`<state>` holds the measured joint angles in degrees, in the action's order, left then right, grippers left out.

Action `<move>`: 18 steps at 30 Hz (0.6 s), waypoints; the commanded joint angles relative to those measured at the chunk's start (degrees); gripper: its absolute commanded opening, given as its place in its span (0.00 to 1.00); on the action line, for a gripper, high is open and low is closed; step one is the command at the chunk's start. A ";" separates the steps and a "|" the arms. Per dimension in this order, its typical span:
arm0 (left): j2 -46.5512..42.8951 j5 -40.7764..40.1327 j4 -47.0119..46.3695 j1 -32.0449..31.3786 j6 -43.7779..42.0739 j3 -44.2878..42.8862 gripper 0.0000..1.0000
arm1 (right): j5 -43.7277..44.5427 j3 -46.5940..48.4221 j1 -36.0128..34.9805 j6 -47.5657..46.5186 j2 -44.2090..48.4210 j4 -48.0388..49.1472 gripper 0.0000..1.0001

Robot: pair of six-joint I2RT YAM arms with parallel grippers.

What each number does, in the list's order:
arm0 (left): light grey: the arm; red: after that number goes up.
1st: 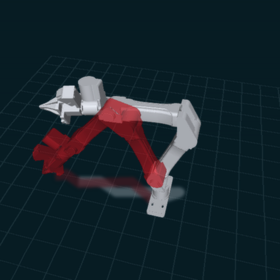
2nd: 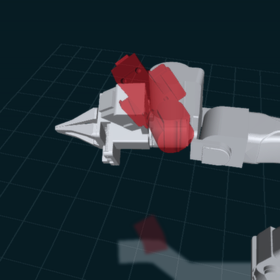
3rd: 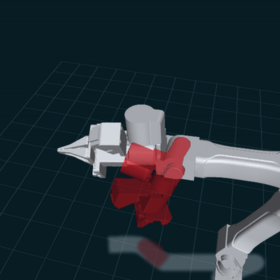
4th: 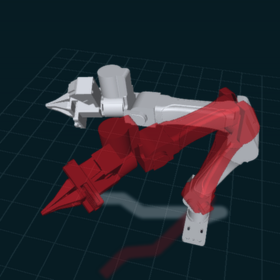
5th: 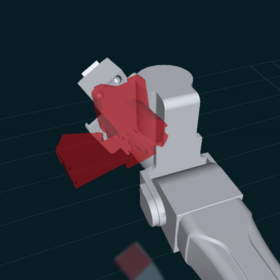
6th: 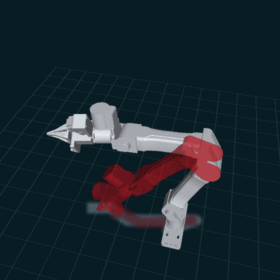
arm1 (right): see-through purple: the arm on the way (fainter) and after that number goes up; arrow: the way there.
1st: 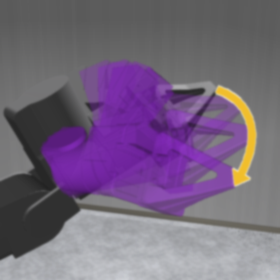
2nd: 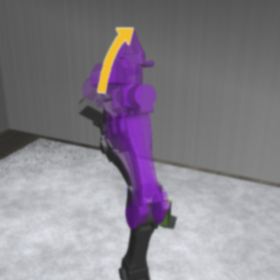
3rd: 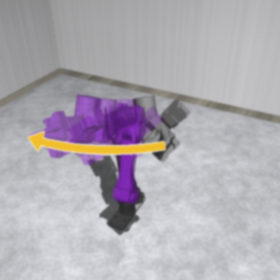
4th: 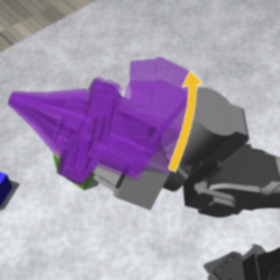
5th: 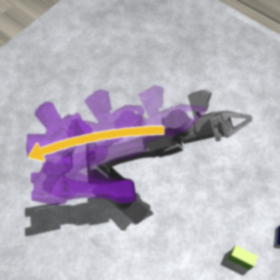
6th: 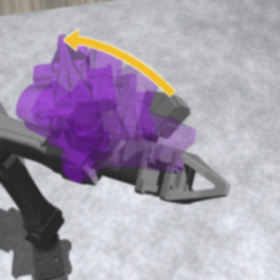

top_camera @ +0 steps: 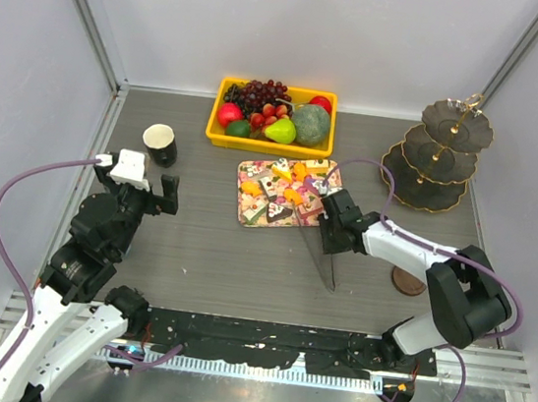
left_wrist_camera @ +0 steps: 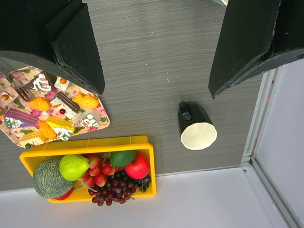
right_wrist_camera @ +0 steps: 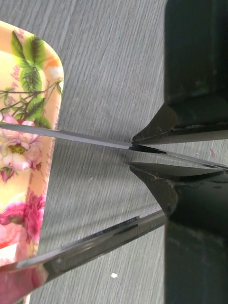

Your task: Serve the afternoon tea

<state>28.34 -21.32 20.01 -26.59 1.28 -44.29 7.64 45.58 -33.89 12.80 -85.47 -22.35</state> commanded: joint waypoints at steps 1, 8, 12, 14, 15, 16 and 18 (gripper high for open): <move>-0.30 1.02 0.02 0.13 2.93 -1.76 0.99 | 1.94 -0.06 0.23 2.14 0.30 3.37 0.24; 1.02 3.74 7.58 0.13 11.27 -5.27 0.99 | 3.00 -1.64 0.23 3.64 7.23 -1.11 0.05; 2.33 10.49 8.29 0.13 19.79 -4.75 0.99 | 3.52 -2.69 0.05 5.39 13.03 -3.31 0.05; 3.30 14.71 6.28 0.13 24.45 -3.53 0.99 | 3.26 -2.52 0.05 5.57 16.11 -4.10 0.05; 3.91 17.34 4.53 0.13 26.65 -2.56 0.99 | 2.91 -2.34 -0.12 5.75 16.91 -4.80 0.05; 4.53 19.72 2.08 0.13 29.28 -1.42 0.99 | 2.82 -2.08 -0.65 5.75 18.66 -4.98 0.05; 6.46 25.34 -2.76 0.05 34.20 0.69 0.99 | 2.38 -1.47 -1.96 6.01 20.94 -5.34 0.05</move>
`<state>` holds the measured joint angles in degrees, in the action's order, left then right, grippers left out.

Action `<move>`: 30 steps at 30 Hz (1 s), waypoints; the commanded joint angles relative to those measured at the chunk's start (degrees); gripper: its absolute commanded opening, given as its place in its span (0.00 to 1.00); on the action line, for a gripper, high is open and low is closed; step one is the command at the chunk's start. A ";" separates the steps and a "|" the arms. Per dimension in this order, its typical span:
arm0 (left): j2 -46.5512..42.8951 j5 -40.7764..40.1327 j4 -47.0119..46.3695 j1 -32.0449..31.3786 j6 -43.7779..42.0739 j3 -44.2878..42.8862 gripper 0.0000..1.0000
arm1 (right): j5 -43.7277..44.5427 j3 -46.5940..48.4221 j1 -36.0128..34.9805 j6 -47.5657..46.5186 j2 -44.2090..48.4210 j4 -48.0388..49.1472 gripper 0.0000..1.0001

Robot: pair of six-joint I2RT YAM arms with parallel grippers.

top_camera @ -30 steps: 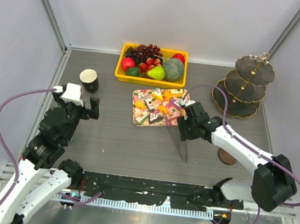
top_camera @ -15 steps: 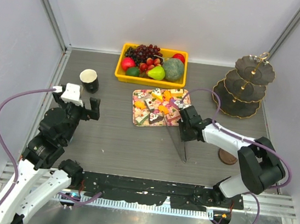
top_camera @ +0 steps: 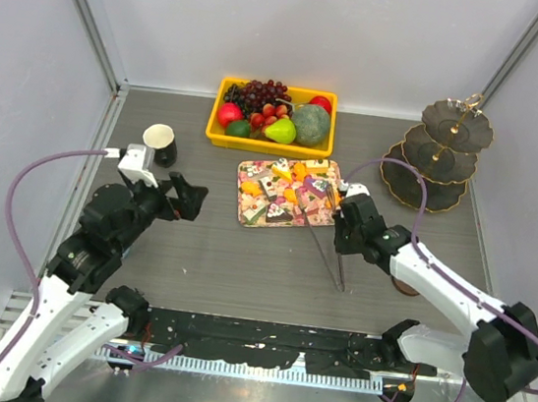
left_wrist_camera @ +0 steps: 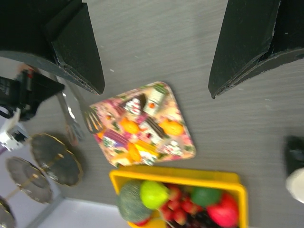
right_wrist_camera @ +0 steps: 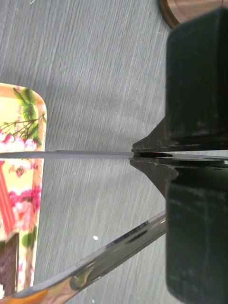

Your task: Serve the afternoon tea

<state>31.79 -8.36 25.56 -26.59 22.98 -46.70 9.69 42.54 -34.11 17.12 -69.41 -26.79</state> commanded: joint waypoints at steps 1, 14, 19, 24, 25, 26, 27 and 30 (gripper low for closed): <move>4.49 14.75 -10.68 -0.13 15.05 4.32 0.99 | 0.06 1.75 -2.27 2.12 5.59 -1.16 0.05; 24.01 10.74 -33.55 -12.17 27.98 5.48 0.99 | 2.79 6.06 -15.72 8.71 11.22 1.21 0.05; 29.46 9.85 -36.89 -13.84 30.63 4.77 0.97 | 3.66 6.32 -18.62 9.59 11.13 2.44 0.05; 31.84 9.68 -40.23 -14.37 33.26 5.74 0.84 | 4.46 6.50 -20.21 10.12 11.31 2.88 0.05; 31.93 9.77 -41.11 -14.46 33.79 6.00 0.80 | 4.46 6.41 -20.30 10.12 11.22 2.79 0.05; 31.93 10.03 -41.73 -14.46 34.40 6.35 0.76 | 4.46 6.41 -20.38 10.03 11.31 2.79 0.05; 31.93 10.12 -42.26 -14.46 35.11 6.62 0.71 | 4.37 6.32 -20.38 9.86 11.31 2.88 0.05; 31.75 10.21 -44.97 -14.54 37.13 8.02 0.41 | 3.76 5.80 -20.47 9.42 11.92 3.93 0.05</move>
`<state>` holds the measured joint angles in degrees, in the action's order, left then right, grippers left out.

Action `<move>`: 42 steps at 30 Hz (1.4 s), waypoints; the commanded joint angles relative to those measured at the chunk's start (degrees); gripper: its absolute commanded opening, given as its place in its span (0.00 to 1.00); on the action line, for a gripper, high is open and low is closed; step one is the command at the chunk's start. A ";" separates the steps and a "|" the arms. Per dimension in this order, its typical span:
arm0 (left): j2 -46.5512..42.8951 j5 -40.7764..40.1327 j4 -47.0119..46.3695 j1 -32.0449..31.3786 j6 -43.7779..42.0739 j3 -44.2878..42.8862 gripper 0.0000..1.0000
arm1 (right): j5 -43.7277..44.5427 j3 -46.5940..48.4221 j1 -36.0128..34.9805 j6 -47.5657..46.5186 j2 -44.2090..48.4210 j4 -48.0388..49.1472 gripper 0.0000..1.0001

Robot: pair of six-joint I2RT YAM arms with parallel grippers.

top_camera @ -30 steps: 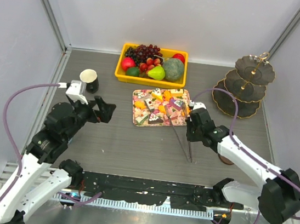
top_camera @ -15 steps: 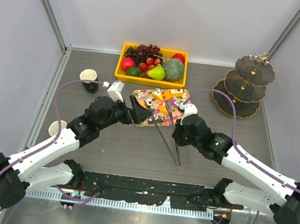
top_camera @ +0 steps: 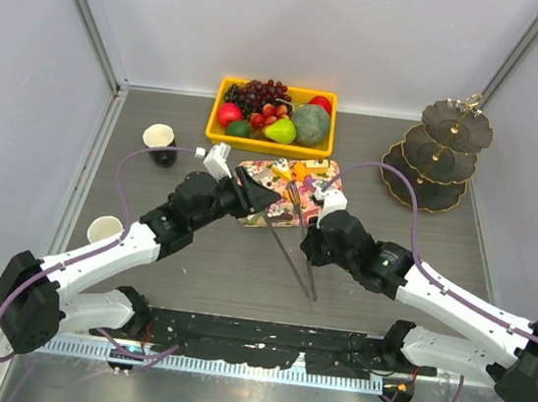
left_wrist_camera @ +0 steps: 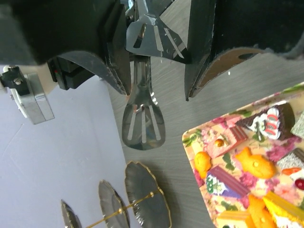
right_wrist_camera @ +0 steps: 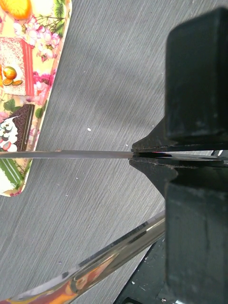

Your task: Serve the afternoon tea

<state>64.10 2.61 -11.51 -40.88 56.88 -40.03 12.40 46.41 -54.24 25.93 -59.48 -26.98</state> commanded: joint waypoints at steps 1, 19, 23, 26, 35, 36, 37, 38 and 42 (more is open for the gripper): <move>-0.55 -0.77 -9.05 -0.34 4.28 1.88 0.29 | 0.17 1.40 -0.43 0.17 2.26 4.74 0.05; -2.40 -0.77 -5.54 -0.25 5.87 0.39 0.10 | -5.20 -8.10 -1.39 -3.34 15.11 16.09 0.96; -2.31 -1.82 -5.37 -0.25 6.57 0.48 0.10 | -2.14 -6.16 -4.11 -6.06 12.12 13.19 0.96; -2.40 -1.91 -5.28 -0.34 6.84 0.22 0.10 | 0.16 -5.20 -5.44 -6.86 9.22 11.78 0.95; -1.52 -1.20 -4.93 -0.25 7.36 -0.57 0.10 | 2.89 -3.09 -7.20 -6.33 3.94 10.64 0.80; -1.60 -1.29 -4.93 -0.34 7.28 -0.57 0.10 | 3.06 -2.74 -7.28 -6.42 3.50 9.94 0.72; -1.61 -1.21 -4.84 -0.25 7.19 -0.49 0.10 | 3.06 -2.47 -7.37 -6.42 3.41 9.76 0.68; -1.69 -1.29 -4.58 -0.25 7.10 -0.57 0.11 | 3.33 -2.47 -7.37 -6.16 3.32 9.58 0.62; -2.04 -1.65 -3.79 -0.25 6.93 -0.40 0.15 | 3.33 -2.64 -7.72 -6.16 4.02 9.84 0.53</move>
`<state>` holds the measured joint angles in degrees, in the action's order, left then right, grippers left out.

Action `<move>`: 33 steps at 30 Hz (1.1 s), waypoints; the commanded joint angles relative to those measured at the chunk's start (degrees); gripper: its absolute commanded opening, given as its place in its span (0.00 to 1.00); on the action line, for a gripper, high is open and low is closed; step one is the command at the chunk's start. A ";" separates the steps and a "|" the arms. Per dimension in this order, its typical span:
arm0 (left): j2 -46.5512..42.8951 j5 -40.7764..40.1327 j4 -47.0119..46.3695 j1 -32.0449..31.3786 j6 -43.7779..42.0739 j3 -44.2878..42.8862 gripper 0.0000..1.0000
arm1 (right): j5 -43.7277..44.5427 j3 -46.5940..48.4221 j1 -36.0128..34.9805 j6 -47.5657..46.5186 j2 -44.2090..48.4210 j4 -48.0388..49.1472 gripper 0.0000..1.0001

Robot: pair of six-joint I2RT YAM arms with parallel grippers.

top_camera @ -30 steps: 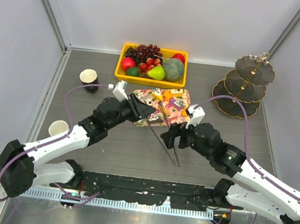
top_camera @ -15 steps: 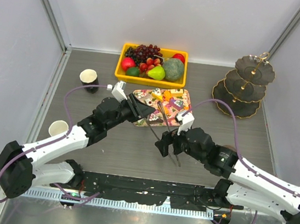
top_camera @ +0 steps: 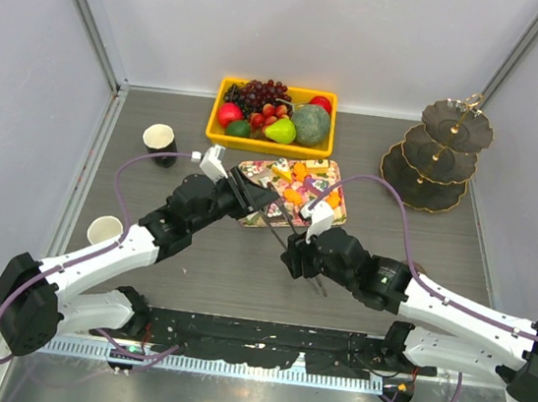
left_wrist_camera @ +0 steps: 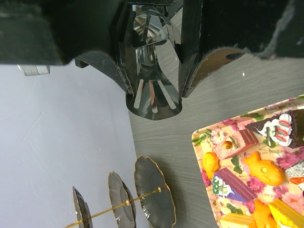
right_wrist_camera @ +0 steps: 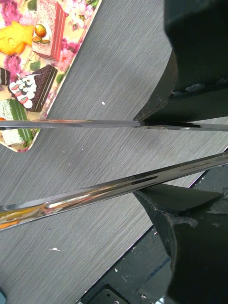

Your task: Serve the afternoon tea

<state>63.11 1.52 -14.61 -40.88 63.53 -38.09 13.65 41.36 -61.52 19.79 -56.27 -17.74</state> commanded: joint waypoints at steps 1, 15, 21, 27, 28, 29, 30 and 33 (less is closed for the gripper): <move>-1.15 -0.47 -0.77 -0.25 0.28 -2.43 0.17 | 2.34 2.32 -0.45 -0.02 0.90 0.60 0.53; -2.64 -1.08 3.80 -0.25 -1.21 -2.26 0.71 | 1.91 1.97 -0.45 -0.28 1.87 1.21 0.33; -1.33 -0.82 4.68 -0.25 -0.34 -2.70 0.80 | 1.64 1.96 -0.53 0.33 1.69 1.83 0.29; 0.25 -2.73 3.63 -0.34 1.95 -0.94 0.82 | 1.65 2.14 -0.53 0.69 1.69 1.83 0.29; 0.69 -2.75 3.28 -0.25 2.30 -0.85 0.82 | 1.30 2.32 -0.36 0.69 1.69 1.83 0.29; 1.31 -2.58 2.66 -0.25 2.56 -0.85 0.81 | 0.94 2.23 -0.45 0.86 1.43 1.92 0.29; 2.01 -1.96 1.96 -0.25 2.91 -1.02 0.81 | 0.33 2.23 -0.45 0.78 1.43 2.00 0.29; 4.20 0.39 0.47 -0.25 3.79 -1.90 0.76 | -0.38 2.49 -0.45 1.21 0.73 1.92 0.29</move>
<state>65.14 0.49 -10.07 -40.91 65.67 -38.96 14.00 41.50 -61.78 19.94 -55.75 -18.48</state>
